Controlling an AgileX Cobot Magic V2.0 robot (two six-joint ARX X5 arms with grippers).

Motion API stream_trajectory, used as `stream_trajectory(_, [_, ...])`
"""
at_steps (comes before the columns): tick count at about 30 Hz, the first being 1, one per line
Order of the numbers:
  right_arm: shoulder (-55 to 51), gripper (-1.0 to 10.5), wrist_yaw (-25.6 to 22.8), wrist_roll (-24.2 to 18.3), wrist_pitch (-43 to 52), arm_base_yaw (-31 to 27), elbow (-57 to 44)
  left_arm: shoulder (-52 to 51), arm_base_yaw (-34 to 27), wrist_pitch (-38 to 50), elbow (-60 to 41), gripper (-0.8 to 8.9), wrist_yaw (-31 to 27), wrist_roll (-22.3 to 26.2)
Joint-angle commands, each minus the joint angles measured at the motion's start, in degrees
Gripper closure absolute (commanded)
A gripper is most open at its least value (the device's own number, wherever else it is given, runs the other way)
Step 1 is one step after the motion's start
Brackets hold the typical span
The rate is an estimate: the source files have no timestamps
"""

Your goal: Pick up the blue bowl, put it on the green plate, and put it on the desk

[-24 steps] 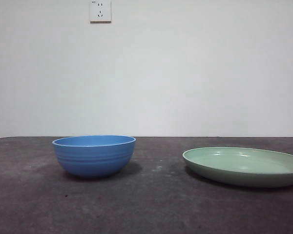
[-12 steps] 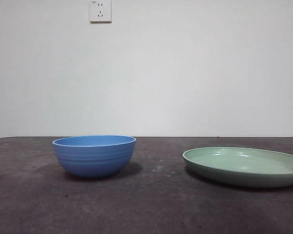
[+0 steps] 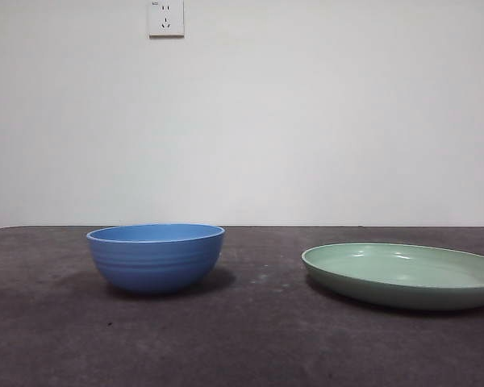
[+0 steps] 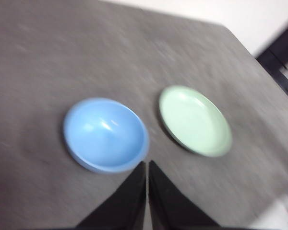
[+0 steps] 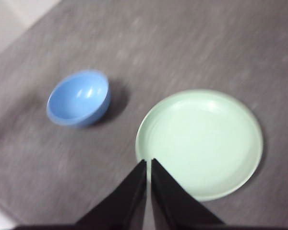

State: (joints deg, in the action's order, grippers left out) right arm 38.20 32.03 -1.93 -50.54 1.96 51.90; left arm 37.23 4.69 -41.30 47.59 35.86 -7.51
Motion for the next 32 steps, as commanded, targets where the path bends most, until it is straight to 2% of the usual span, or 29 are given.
stream_trajectory(1, [2.01,9.4,1.25,-3.80,-3.26,1.73,1.70,2.51,2.47,-2.58,2.47,8.04,2.16,3.82])
stream_trajectory(9, [4.02,9.4,1.11,-6.05,-9.99,8.46,1.81,5.46,8.41,-5.33,3.15,8.04,2.29,4.55])
stream_trajectory(15, [4.02,9.4,1.11,-5.88,-9.94,9.92,1.81,5.44,8.83,-5.42,3.15,8.01,2.27,4.50])
stream_trajectory(17, [4.02,9.3,1.14,-5.51,-9.94,9.92,1.81,5.44,8.83,-5.44,3.15,7.56,2.27,4.50])
stream_trajectory(19, [4.02,8.5,1.14,-4.72,-9.94,9.92,1.81,5.46,8.83,-5.42,3.15,6.38,2.25,4.48])
stream_trajectory(21, [4.02,6.7,1.14,-4.04,-9.92,9.92,1.81,5.46,8.83,-5.42,3.13,4.81,2.23,4.48])
stream_trajectory(23, [4.02,5.4,1.11,-4.04,-9.90,9.92,1.81,5.46,8.83,-5.42,3.13,4.04,2.21,4.50])
stream_trajectory(32, [4.02,5.2,1.14,-4.04,-9.92,9.92,1.81,5.51,8.83,-5.40,3.15,4.07,1.33,4.24])
